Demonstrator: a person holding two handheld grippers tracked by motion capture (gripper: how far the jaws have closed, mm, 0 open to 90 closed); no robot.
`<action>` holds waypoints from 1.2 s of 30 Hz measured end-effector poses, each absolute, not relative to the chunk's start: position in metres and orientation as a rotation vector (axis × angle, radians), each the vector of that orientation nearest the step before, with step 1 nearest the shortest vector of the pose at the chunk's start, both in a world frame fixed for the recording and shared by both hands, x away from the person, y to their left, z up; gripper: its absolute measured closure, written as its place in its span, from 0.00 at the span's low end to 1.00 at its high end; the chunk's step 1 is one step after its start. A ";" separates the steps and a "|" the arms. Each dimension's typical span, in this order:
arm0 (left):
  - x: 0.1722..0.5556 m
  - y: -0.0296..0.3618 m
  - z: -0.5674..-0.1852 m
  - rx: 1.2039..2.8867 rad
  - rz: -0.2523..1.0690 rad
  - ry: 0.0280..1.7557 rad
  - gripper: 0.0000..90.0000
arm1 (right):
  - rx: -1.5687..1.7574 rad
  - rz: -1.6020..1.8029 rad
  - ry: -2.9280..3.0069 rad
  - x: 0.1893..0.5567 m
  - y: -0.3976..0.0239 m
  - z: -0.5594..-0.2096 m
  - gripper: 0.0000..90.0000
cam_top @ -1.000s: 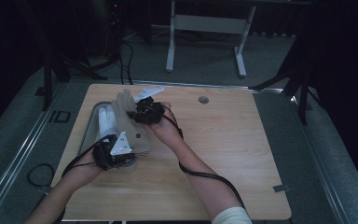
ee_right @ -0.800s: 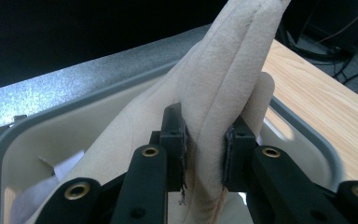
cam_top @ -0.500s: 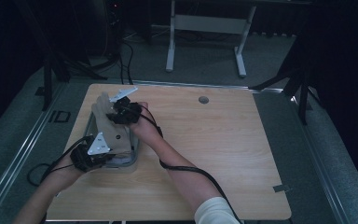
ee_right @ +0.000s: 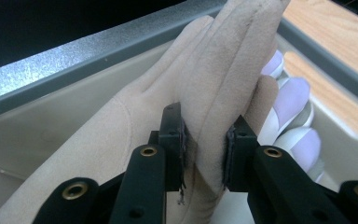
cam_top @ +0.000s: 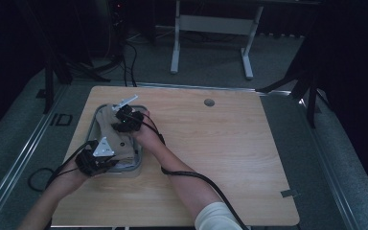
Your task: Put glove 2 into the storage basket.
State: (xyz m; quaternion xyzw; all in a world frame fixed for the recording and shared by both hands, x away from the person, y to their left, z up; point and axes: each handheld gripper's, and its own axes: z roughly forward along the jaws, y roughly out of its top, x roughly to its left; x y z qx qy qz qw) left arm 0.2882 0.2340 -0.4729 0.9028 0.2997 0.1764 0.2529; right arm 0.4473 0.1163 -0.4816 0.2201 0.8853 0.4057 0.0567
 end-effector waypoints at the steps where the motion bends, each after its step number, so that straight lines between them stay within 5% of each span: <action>1: 0.288 0.234 -0.474 2.452 0.478 0.815 0.91 | 0.653 1.232 2.679 0.447 0.116 -0.483 0.81; 4: 0.289 0.234 -0.474 2.450 0.474 0.816 0.90 | 0.657 1.241 2.679 0.447 0.115 -0.483 0.80; 6: 0.287 0.236 -0.472 2.430 0.481 0.818 0.85 | 0.654 1.261 2.667 0.447 0.111 -0.476 0.65; 9: 0.285 0.237 -0.469 2.415 0.486 0.819 0.78 | 0.649 1.272 2.673 0.447 0.108 -0.471 0.56; 14: 0.281 0.242 -0.452 2.311 0.483 0.884 0.47 | 0.643 1.321 2.690 0.444 0.094 -0.455 0.29; 19: 0.280 0.243 -0.442 2.227 0.438 0.899 0.22 | 0.641 1.392 2.697 0.441 0.085 -0.449 0.21; 36: 0.273 0.190 -0.447 2.117 0.447 0.773 0.17 | 0.560 1.387 2.613 0.422 0.024 -0.446 0.18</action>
